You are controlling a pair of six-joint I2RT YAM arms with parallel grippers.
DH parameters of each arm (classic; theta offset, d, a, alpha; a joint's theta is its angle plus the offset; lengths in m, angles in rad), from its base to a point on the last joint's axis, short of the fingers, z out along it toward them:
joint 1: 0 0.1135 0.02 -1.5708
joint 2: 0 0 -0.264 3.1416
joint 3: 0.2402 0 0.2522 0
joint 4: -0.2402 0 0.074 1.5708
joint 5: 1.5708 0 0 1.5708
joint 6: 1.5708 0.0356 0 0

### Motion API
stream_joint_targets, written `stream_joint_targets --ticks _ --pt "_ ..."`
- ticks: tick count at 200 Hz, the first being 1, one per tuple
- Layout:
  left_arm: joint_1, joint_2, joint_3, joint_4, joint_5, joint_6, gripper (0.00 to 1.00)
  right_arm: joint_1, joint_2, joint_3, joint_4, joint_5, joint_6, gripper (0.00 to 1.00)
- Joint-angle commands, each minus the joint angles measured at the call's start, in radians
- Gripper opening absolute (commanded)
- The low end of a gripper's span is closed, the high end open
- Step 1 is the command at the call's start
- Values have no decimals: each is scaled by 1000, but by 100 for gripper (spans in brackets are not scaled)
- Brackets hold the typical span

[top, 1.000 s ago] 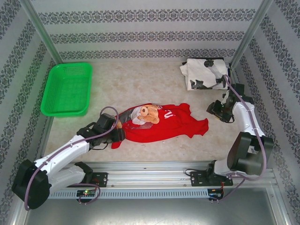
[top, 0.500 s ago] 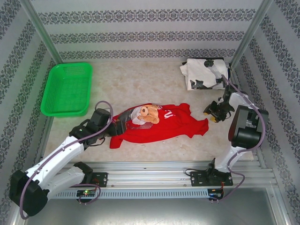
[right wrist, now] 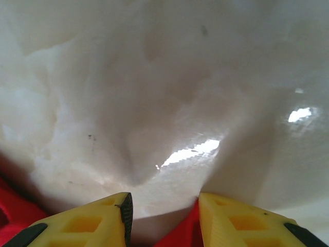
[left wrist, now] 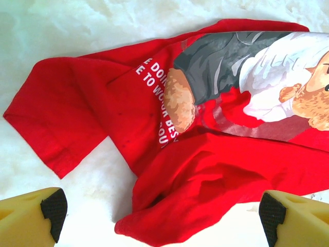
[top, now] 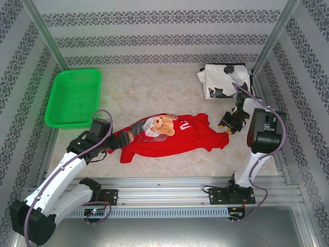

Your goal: Fold and stack the t-shirts

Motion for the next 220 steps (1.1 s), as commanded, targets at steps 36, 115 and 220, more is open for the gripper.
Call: stream_joint_targets --ticks 36,115,220 --pt "29 -54 -11 -88 -1 -23 97 -3 -67 55 -97 79 -24 41" --pt "50 -43 -55 -80 20 -71 97 19 -47 42 -109 74 -24 43" --pt "67 -46 -83 -82 30 -111 97 42 35 14 -87 116 -21 42"
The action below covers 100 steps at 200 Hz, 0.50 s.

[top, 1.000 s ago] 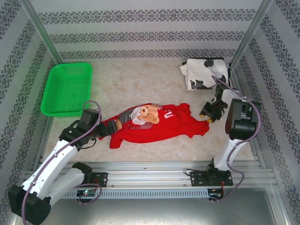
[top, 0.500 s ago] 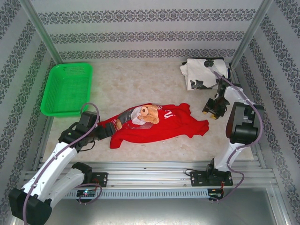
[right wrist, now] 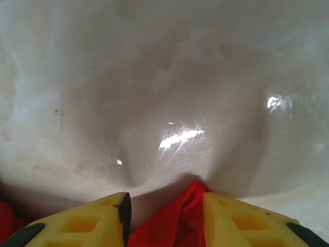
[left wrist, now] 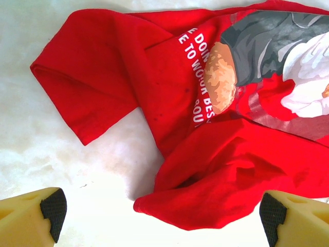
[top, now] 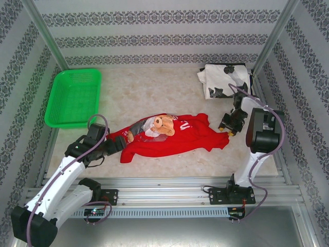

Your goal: Fold and stack the t-shirts

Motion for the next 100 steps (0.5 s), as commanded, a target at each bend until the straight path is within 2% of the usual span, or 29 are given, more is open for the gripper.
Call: stream_joint_targets --ticks 1,30,65,100 --pt "14 -3 -17 -28 7 -31 97 8 25 -8 -6 36 4 42" --pt "18 -10 -26 -29 3 -39 97 14 34 -6 7 45 8 33" --pt "21 -15 -35 -32 7 -46 97 18 19 16 19 58 15 1" --pt "20 -37 -71 -20 99 -105 96 26 -134 -7 85 19 37 0"
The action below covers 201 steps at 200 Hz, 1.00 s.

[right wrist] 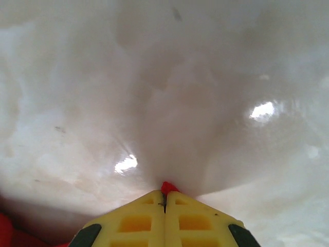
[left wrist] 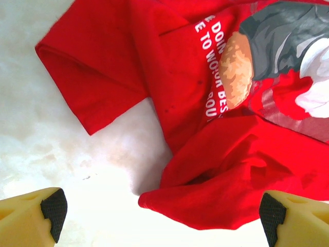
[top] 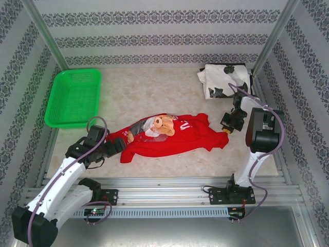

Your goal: Fold and stack the t-shirts

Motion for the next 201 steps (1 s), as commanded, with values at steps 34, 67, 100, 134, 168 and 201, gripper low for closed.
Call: stream_joint_targets --ticks 34,67,100,134,168,201 --pt "10 -41 -79 -93 234 -145 87 15 -264 -2 29 -9 4 0" --pt "-19 -12 -96 -39 252 -132 81 15 -300 -12 4 -24 -9 0" --pt "-45 76 -117 110 293 -138 72 11 -315 -16 -4 -26 -9 0" --pt "-66 111 -152 133 284 -84 63 -4 -314 6 -21 -27 -17 0" --pt "-66 92 -163 131 233 -50 63 -33 -317 24 -38 -28 -35 0" --pt "-66 118 -176 226 170 -26 64 -50 -305 38 -53 -35 -50 0"
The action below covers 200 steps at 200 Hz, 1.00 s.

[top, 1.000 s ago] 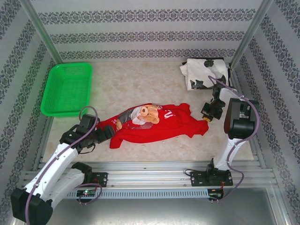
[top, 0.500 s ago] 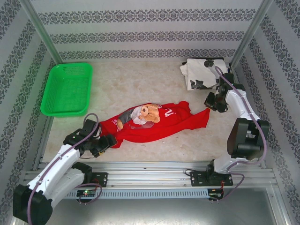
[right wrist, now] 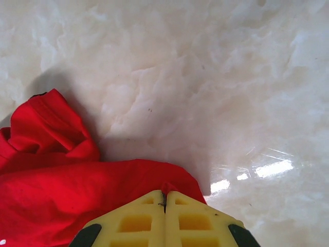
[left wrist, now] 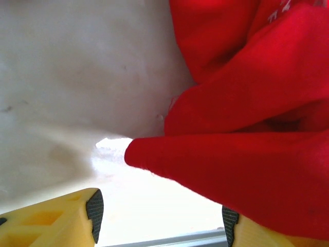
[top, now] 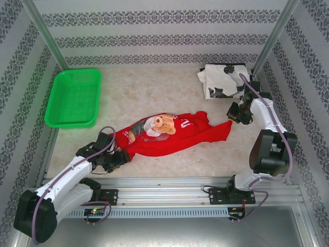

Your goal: Fold and stack the t-shirts

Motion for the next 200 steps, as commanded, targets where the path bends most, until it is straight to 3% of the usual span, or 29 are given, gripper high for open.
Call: stream_joint_targets --ticks 1,43,94,120,132,200 --pt "-9 15 -11 103 -58 48 64 -12 0 33 -30 -9 -28 0" --pt "-8 68 -34 260 -60 118 62 -16 0 28 -33 -12 -32 0" --pt "-8 63 -52 306 -58 146 58 -17 -1 26 -39 -13 -43 0" --pt "-9 55 -50 295 -55 151 44 -18 1 26 -39 -14 -43 0" --pt "-9 28 -45 279 -53 146 43 -18 3 28 -40 -15 -43 0" --pt "-5 -196 76 7 -121 158 12 -25 1 53 -59 -12 -52 0"
